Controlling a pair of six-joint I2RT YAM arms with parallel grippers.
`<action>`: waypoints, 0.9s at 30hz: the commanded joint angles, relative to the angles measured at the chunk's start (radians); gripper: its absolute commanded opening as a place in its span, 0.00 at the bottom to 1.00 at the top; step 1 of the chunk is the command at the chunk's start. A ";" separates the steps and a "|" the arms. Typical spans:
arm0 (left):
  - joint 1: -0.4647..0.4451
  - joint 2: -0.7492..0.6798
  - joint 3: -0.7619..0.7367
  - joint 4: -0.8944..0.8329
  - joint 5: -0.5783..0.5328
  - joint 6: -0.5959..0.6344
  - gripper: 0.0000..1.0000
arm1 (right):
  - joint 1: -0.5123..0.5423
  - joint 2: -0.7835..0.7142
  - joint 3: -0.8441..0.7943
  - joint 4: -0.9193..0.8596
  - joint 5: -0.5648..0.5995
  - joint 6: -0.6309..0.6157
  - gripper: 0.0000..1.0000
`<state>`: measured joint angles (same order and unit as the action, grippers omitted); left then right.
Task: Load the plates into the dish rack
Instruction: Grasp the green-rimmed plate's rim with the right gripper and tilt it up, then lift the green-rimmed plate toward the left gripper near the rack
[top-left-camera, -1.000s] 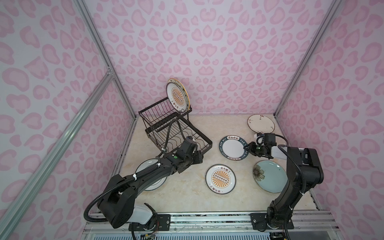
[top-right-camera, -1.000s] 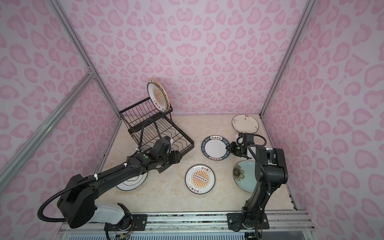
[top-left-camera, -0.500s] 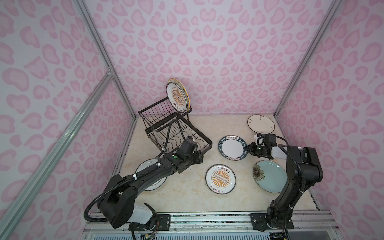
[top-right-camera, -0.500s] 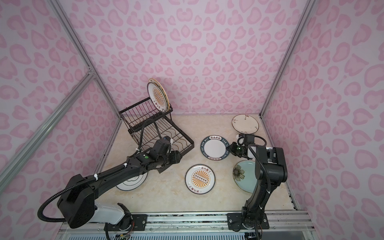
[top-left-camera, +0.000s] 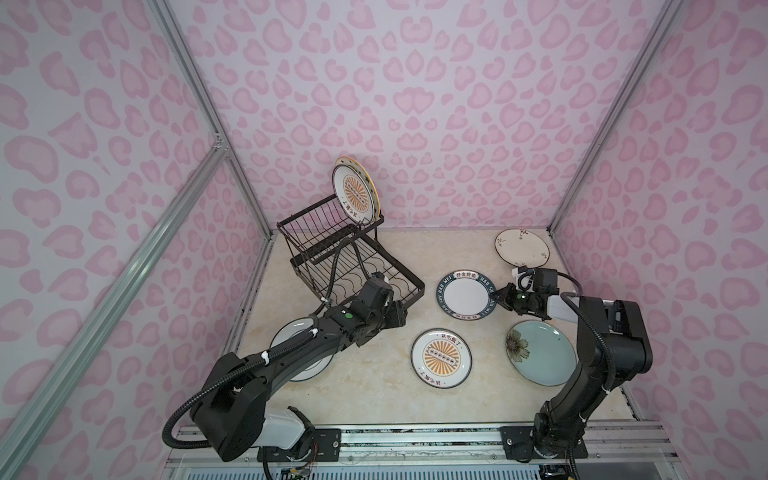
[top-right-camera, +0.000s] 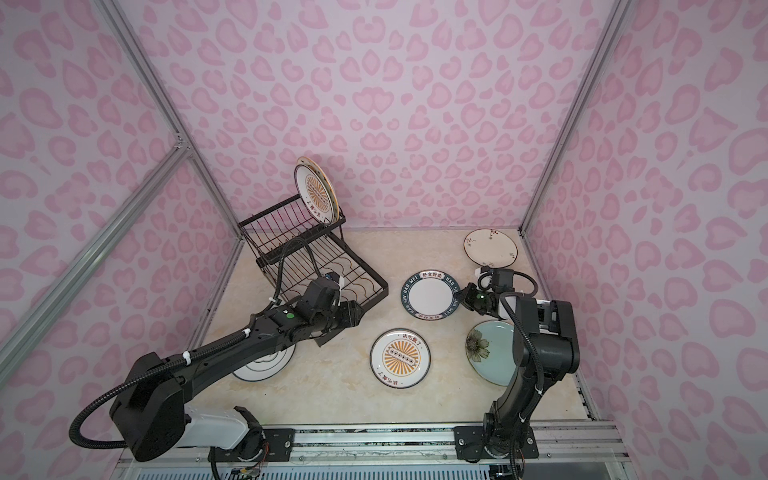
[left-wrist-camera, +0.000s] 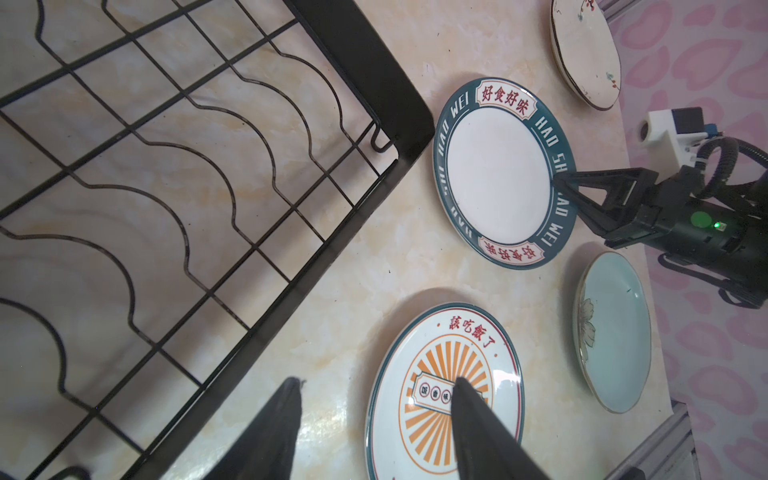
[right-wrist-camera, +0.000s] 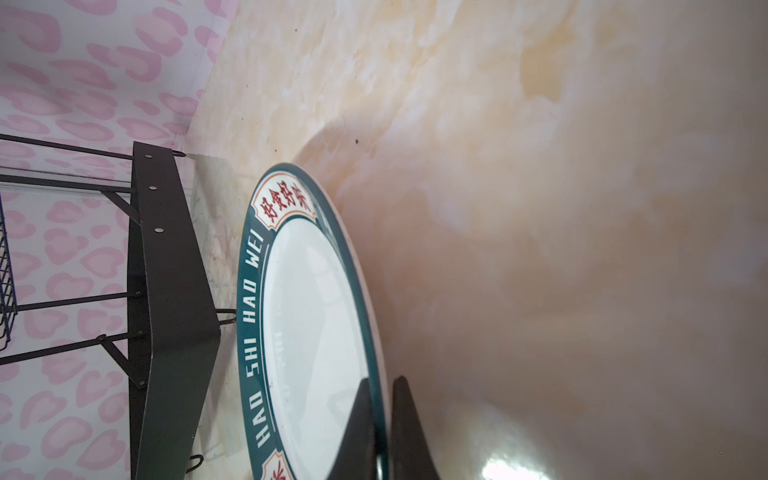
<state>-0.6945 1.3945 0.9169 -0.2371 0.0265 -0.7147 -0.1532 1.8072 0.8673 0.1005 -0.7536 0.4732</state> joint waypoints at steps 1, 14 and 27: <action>0.000 -0.018 -0.004 0.013 0.001 0.003 0.60 | -0.005 -0.017 -0.012 0.016 -0.018 0.010 0.00; 0.001 -0.078 0.008 0.019 0.004 0.024 0.63 | -0.004 -0.207 -0.021 -0.003 -0.064 0.034 0.00; 0.056 -0.215 -0.021 0.028 0.061 0.080 0.63 | 0.195 -0.333 0.030 0.044 -0.119 0.041 0.00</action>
<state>-0.6552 1.2015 0.9081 -0.2291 0.0586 -0.6529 0.0189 1.4788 0.8886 0.0845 -0.8284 0.4870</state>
